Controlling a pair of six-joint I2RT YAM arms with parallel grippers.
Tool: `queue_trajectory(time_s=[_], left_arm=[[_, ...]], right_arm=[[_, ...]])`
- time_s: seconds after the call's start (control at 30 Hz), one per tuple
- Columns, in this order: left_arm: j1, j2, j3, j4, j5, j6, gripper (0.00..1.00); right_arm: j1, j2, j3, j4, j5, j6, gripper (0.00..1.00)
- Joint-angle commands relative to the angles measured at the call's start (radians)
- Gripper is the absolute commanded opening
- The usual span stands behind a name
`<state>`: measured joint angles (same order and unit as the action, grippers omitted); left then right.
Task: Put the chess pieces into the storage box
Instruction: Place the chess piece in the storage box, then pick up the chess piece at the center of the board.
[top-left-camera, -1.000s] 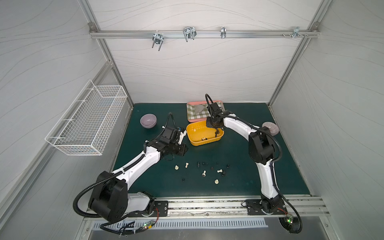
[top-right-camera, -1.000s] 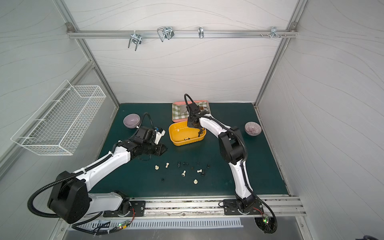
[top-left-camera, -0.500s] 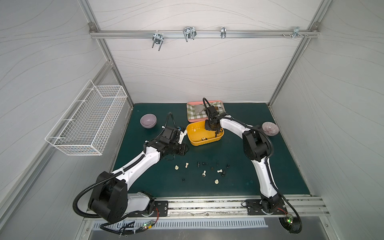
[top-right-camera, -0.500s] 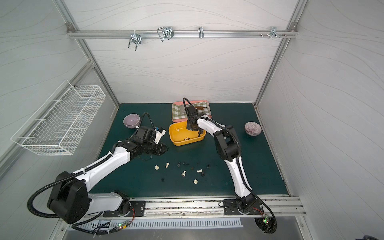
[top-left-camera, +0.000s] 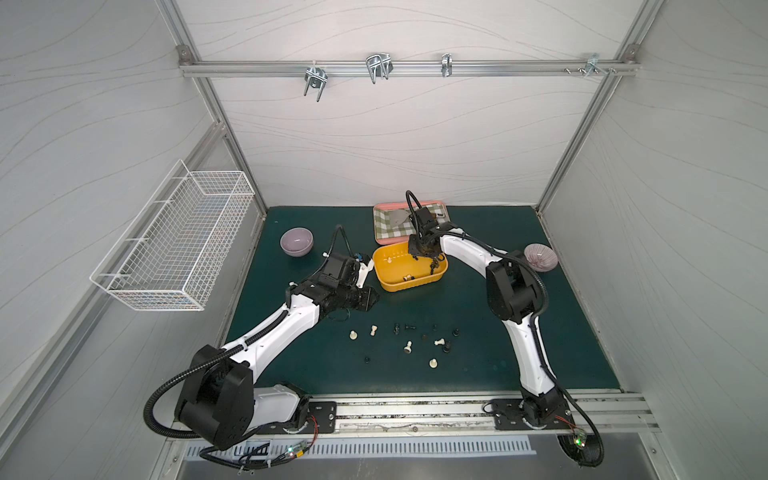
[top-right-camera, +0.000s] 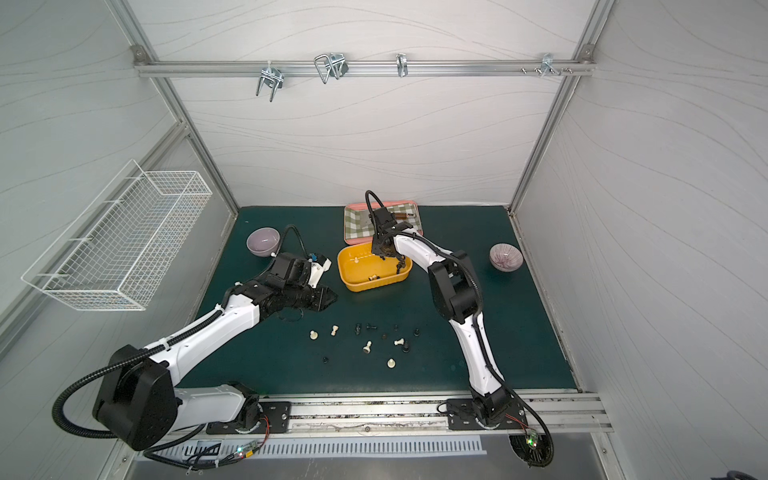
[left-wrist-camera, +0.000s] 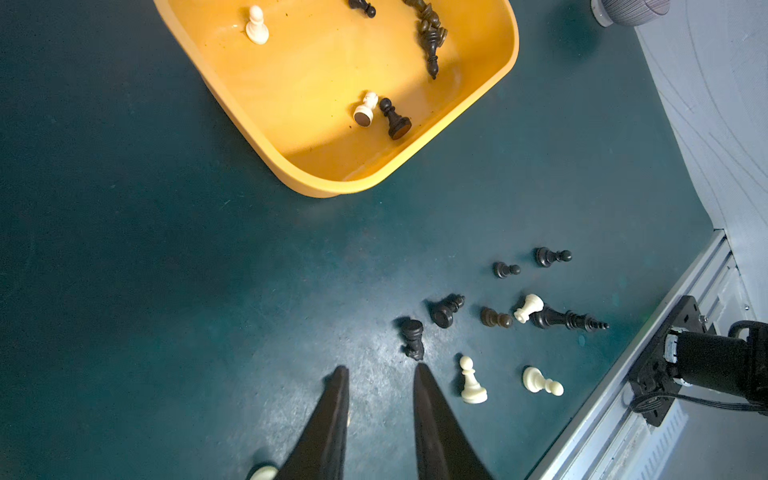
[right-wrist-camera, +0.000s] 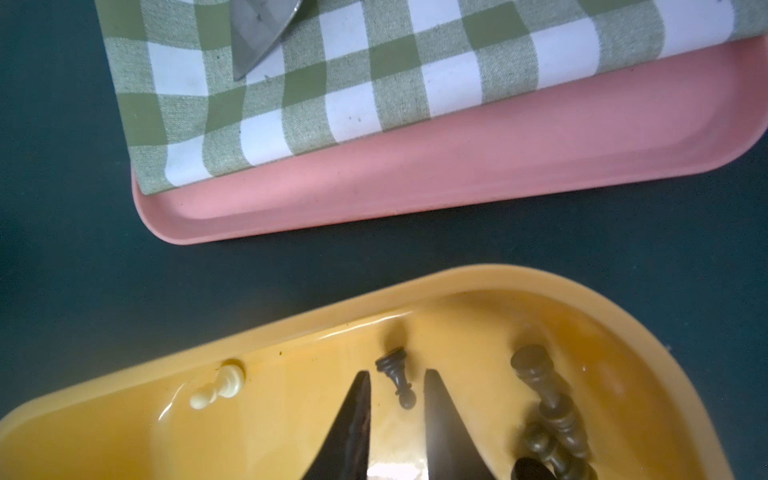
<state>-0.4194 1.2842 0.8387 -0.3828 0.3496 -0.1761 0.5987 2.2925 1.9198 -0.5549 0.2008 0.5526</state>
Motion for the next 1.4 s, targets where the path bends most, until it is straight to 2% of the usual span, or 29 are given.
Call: queue_trajectory(time_s=[0.0,0.37,0.7,0.8,1.0,1.17,1.37], left_arm=[[0.001,-0.020,0.000,0.042,0.016,-0.003,0.29],[-0.031,0.017,0.000,0.044,0.014,-0.008,0.29],[-0.093,0.047,-0.010,0.020,-0.078,0.008,0.29],[-0.125,0.052,-0.010,-0.005,-0.121,0.016,0.29],[-0.134,0.047,-0.019,-0.043,-0.170,0.003,0.29],[-0.155,0.074,-0.024,-0.071,-0.203,0.004,0.30],[-0.174,0.079,-0.038,-0.081,-0.235,-0.021,0.30]], right_arm=[[-0.003,-0.022,0.021,-0.007,0.004,0.006,0.26],[0.007,-0.116,-0.050,0.020,-0.029,0.004,0.26],[0.006,-0.311,-0.164,0.065,-0.077,-0.039,0.26],[0.001,-0.380,-0.225,0.081,-0.102,-0.048,0.27],[-0.011,-0.509,-0.375,0.103,-0.140,-0.063,0.28],[-0.065,-0.606,-0.531,0.142,-0.210,-0.039,0.29],[-0.126,-0.733,-0.685,0.170,-0.238,-0.039,0.29]])
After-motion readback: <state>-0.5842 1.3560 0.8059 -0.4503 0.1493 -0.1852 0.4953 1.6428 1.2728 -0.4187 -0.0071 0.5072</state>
